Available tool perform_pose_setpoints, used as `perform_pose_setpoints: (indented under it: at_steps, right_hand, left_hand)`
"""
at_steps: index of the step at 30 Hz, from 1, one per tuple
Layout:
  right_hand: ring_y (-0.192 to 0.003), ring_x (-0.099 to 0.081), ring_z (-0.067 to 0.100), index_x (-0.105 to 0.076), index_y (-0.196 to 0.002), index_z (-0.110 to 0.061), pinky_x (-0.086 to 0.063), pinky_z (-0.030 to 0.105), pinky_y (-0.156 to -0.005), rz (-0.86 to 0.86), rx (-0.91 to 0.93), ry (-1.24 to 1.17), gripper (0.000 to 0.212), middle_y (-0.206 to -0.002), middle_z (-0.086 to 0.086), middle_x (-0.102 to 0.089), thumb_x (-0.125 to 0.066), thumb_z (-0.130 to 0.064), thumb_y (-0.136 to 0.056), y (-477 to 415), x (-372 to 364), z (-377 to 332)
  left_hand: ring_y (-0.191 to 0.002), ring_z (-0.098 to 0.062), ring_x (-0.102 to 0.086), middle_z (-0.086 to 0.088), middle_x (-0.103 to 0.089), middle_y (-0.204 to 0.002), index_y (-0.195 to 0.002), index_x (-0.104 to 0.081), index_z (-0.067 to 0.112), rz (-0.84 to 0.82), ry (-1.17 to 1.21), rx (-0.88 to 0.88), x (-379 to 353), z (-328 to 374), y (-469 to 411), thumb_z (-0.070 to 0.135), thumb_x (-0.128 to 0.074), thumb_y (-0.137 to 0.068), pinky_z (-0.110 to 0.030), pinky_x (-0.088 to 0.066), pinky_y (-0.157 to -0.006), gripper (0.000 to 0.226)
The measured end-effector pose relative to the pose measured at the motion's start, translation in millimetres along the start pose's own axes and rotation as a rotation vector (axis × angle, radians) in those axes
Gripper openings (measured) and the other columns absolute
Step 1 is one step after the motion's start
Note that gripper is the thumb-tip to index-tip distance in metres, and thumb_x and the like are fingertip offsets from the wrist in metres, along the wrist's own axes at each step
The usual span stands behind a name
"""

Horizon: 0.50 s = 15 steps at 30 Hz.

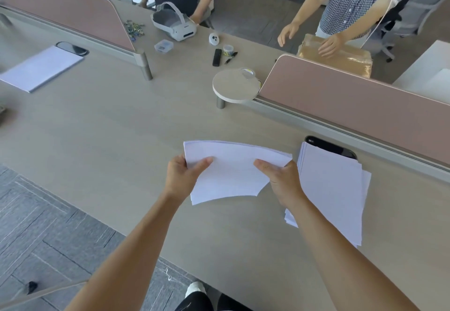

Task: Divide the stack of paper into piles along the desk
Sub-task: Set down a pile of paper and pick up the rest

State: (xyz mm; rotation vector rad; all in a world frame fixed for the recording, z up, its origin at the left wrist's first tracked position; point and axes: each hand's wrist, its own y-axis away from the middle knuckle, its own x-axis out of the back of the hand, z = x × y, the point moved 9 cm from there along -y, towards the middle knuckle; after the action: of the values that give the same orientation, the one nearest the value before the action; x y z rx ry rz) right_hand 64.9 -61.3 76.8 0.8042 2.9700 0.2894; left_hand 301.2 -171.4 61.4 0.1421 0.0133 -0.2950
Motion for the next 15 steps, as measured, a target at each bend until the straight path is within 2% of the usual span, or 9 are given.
perform_pose_setpoints:
  at_steps: [2,4,7,8,10,12,13,14,15]
  right_hand:
    - [-0.081,-0.073,0.003,-0.077,-0.093,-0.005,-0.052,0.013,-0.068,-0.036,-0.026,0.034,0.011,-0.085,-0.007,-0.078,-0.078,-0.008,-0.082,-0.5,-6.2,7.9]
    - [-0.086,-0.075,0.013,-0.077,-0.096,-0.01,-0.057,0.023,-0.07,-0.078,-0.071,0.052,0.015,-0.094,0.0,-0.079,-0.079,-0.009,-0.081,0.9,-15.2,21.3]
    - [-0.082,-0.074,0.015,-0.077,-0.09,-0.017,-0.057,0.025,-0.066,-0.065,-0.091,0.029,0.012,-0.09,-0.002,-0.079,-0.078,-0.008,-0.082,4.3,-26.3,27.2]
    - [-0.08,-0.074,0.014,-0.076,-0.087,-0.018,-0.057,0.024,-0.064,-0.056,-0.087,0.024,0.011,-0.087,-0.004,-0.079,-0.077,-0.008,-0.083,6.2,-29.7,24.5]
    - [-0.077,-0.074,0.013,-0.076,-0.084,-0.018,-0.058,0.025,-0.064,-0.045,-0.071,0.007,0.011,-0.084,-0.004,-0.078,-0.076,-0.008,-0.083,8.3,-35.3,19.0]
    - [-0.079,-0.074,0.014,-0.077,-0.083,-0.019,-0.059,0.029,-0.069,-0.041,-0.049,0.005,0.013,-0.085,-0.003,-0.078,-0.077,-0.006,-0.083,8.3,-39.5,13.9]
    - [-0.08,-0.074,0.014,-0.077,-0.082,-0.021,-0.059,0.03,-0.07,-0.042,-0.04,0.012,0.015,-0.086,-0.004,-0.078,-0.077,-0.006,-0.082,8.7,-42.1,11.9]
    - [-0.081,-0.074,0.013,-0.078,-0.081,-0.023,-0.059,0.031,-0.072,-0.047,-0.033,0.024,0.017,-0.086,-0.004,-0.078,-0.079,-0.006,-0.081,9.4,-44.5,11.5]
    - [-0.083,-0.074,0.012,-0.078,-0.081,-0.024,-0.058,0.032,-0.075,-0.059,-0.034,0.035,0.017,-0.087,-0.005,-0.079,-0.081,-0.007,-0.079,10.8,-47.4,12.9]
  left_hand:
    - [-0.087,-0.015,-0.074,0.003,-0.077,-0.096,-0.101,-0.072,0.018,-0.021,-0.031,-0.001,6.7,-2.9,-1.6,0.027,-0.084,-0.072,-0.032,-0.059,-0.074,0.032]
    - [-0.095,-0.016,-0.073,0.0,-0.076,-0.104,-0.111,-0.068,0.016,-0.049,-0.085,0.071,9.6,-11.3,-3.6,0.036,-0.086,-0.066,-0.034,-0.058,-0.079,0.052]
    - [-0.077,-0.009,-0.072,-0.001,-0.076,-0.09,-0.095,-0.074,0.009,-0.034,-0.135,0.122,14.9,-16.5,-5.9,0.031,-0.084,-0.073,-0.031,-0.053,-0.071,0.033]
    - [-0.072,-0.012,-0.07,-0.003,-0.074,-0.084,-0.09,-0.074,0.006,-0.015,-0.114,0.119,16.7,-15.1,-5.6,0.033,-0.084,-0.073,-0.031,-0.052,-0.069,0.033]
    - [-0.071,-0.019,-0.066,-0.007,-0.07,-0.08,-0.086,-0.072,0.001,0.03,-0.057,0.1,22.2,-11.7,-4.0,0.044,-0.085,-0.066,-0.035,-0.05,-0.069,0.05]
    - [-0.072,-0.018,-0.069,-0.001,-0.073,-0.079,-0.083,-0.074,0.007,0.074,-0.008,0.087,30.8,-7.8,-3.0,0.036,-0.086,-0.068,-0.035,-0.053,-0.069,0.034]
    - [-0.074,-0.014,-0.071,0.005,-0.075,-0.08,-0.086,-0.075,0.014,0.079,0.001,0.089,34.8,-8.2,-1.7,0.029,-0.086,-0.071,-0.032,-0.055,-0.069,0.024]
    - [-0.08,-0.01,-0.072,0.008,-0.076,-0.086,-0.095,-0.074,0.019,0.07,0.0,0.095,38.0,-9.4,0.2,0.027,-0.087,-0.071,-0.03,-0.056,-0.072,0.028]
    - [-0.088,-0.009,-0.072,0.01,-0.076,-0.095,-0.107,-0.07,0.023,0.042,0.002,0.101,40.3,-13.1,1.6,0.028,-0.087,-0.068,-0.028,-0.057,-0.076,0.043]
